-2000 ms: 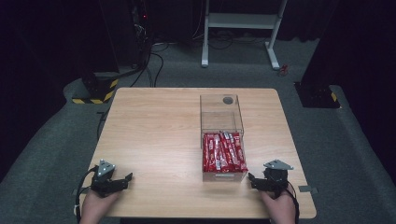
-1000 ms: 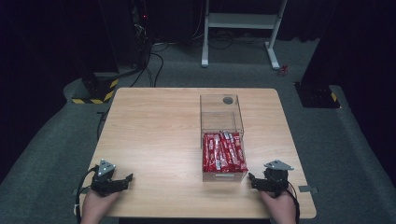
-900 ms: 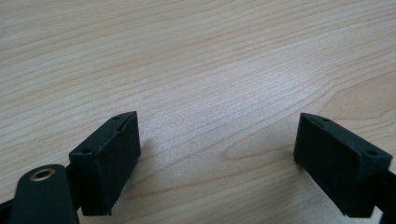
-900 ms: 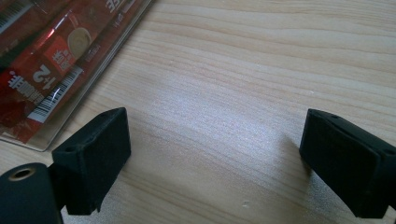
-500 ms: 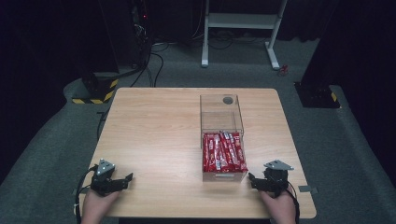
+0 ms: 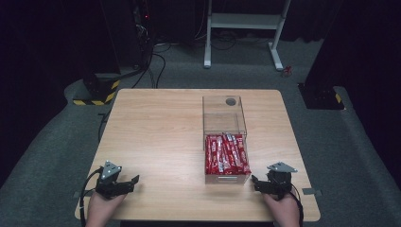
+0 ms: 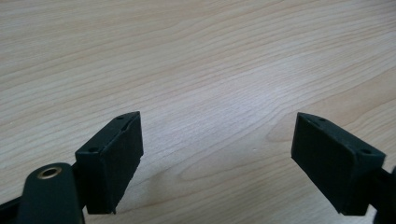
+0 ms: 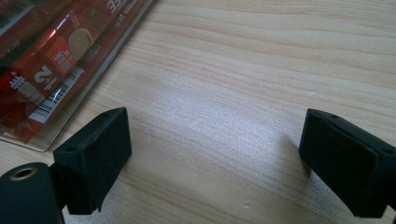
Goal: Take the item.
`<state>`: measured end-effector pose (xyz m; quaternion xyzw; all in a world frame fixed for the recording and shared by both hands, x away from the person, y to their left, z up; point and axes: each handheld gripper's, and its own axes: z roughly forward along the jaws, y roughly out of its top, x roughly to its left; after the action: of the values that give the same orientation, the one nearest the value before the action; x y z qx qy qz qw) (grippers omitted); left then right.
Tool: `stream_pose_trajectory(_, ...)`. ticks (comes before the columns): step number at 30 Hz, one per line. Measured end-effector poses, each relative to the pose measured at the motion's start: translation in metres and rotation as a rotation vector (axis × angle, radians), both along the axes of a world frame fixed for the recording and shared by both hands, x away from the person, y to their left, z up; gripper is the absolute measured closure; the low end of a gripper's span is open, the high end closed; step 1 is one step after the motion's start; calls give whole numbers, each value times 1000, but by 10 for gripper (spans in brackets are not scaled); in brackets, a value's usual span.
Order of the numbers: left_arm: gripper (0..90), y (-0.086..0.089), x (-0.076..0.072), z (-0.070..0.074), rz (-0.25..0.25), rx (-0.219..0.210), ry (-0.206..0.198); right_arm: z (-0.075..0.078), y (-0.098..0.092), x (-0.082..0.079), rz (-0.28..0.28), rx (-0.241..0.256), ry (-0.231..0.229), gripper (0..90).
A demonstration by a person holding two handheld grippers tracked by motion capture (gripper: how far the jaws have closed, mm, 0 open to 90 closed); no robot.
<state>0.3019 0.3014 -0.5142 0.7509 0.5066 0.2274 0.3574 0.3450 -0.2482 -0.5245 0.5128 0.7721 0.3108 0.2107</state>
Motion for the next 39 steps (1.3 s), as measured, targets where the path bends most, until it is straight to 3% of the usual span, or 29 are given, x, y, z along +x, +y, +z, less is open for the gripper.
stream_pose_trajectory(18,184,-28,-5,11,-77,-13,-45,0,0,0,9,-3,-3,92)
stream_pose_trajectory(39,195,-62,-8,16,-163,-80,-68,0,0,0,13,-3,-3,93)
